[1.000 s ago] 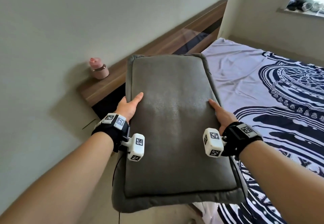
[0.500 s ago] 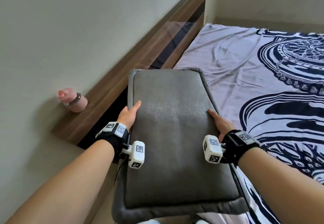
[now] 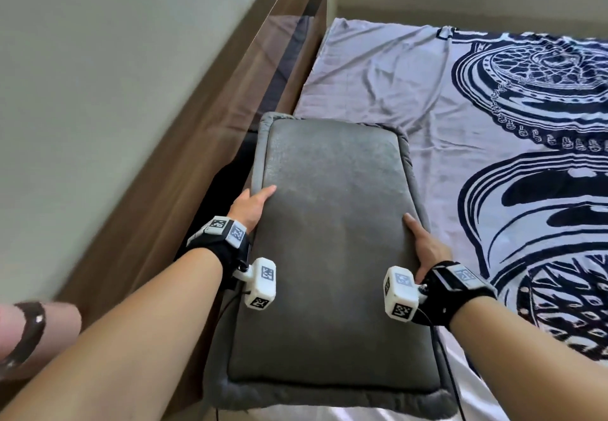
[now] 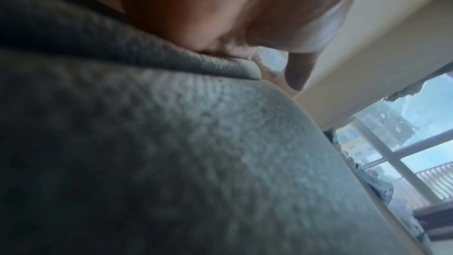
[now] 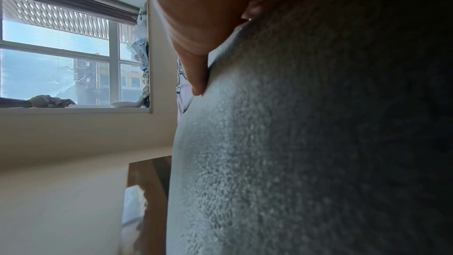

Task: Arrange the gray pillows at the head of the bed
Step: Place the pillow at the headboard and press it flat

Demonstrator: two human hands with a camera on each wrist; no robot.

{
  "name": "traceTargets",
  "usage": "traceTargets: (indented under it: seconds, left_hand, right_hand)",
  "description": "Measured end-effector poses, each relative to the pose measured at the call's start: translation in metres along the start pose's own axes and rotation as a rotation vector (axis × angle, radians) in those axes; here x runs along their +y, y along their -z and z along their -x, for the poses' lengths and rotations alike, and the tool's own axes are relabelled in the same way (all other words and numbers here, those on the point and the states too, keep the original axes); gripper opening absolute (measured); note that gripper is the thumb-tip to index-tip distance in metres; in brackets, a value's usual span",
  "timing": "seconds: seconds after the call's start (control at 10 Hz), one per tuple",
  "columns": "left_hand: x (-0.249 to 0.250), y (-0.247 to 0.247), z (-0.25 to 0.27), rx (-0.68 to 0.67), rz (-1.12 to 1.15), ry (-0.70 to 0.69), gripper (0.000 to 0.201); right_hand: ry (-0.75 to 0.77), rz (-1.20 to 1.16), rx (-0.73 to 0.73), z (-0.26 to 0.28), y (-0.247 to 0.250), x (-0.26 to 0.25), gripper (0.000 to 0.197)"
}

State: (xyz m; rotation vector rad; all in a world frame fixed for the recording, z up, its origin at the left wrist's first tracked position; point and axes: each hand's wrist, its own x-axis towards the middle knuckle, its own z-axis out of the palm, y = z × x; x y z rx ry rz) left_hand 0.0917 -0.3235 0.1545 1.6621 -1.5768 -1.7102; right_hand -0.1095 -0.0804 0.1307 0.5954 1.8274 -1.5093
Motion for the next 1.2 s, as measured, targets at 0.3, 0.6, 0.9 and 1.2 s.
traceTargets:
  seconds: [0.3, 0.6, 0.9, 1.2]
  left_hand:
    - [-0.03, -0.006, -0.127, 0.093, -0.218, -0.046, 0.042]
    - [-0.049, -0.008, -0.19, 0.092, -0.362, -0.2, 0.052]
    - [-0.057, -0.017, -0.186, 0.12, -0.428, -0.189, 0.042]
    - [-0.009, 0.003, -0.146, 0.148, -0.02, -0.096, 0.048]
  right_hand:
    - [0.097, -0.013, 0.141, -0.077, -0.103, 0.049, 0.06]
    - [0.15, 0.088, 0.153, -0.138, -0.161, 0.077, 0.069]
    - [0.226, 0.405, 0.085, -0.148, -0.159, 0.057, 0.086]
    - [0.095, 0.286, -0.007, -0.138, -0.121, 0.026, 0.102]
